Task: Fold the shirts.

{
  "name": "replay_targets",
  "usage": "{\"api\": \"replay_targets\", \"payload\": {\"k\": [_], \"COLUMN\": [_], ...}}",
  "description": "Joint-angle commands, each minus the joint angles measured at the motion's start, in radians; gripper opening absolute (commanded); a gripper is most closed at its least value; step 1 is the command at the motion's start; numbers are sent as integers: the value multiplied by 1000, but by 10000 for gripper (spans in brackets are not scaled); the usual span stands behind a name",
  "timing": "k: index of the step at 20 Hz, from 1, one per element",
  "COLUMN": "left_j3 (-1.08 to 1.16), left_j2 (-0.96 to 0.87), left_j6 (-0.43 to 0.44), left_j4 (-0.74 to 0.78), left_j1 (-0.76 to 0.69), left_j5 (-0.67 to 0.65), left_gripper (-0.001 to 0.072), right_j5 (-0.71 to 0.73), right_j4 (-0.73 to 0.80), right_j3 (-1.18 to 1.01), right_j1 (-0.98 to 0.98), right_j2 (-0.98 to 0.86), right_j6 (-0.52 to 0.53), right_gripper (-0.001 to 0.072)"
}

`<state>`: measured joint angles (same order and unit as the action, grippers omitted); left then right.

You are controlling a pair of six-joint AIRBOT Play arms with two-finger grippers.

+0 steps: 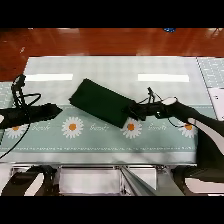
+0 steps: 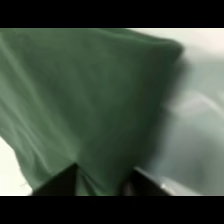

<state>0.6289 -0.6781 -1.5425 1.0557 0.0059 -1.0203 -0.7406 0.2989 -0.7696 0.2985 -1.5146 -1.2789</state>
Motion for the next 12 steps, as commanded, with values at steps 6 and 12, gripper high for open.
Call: {"api": "replay_targets", "payload": {"k": [6, 12], "left_j3": [0, -2], "left_j2": [0, 0], "left_j6": [0, 3], "left_j4": [-9, -9], "left_j1": [0, 0], "left_j5": [0, 33], "left_gripper": [25, 25], "right_j5": [-170, -435], "right_j4": [149, 502], "right_j3": [-430, -944], "right_j1": [35, -20], "right_j2": [-82, -81], "right_j6": [-2, -207], "right_gripper": [22, 21]}}
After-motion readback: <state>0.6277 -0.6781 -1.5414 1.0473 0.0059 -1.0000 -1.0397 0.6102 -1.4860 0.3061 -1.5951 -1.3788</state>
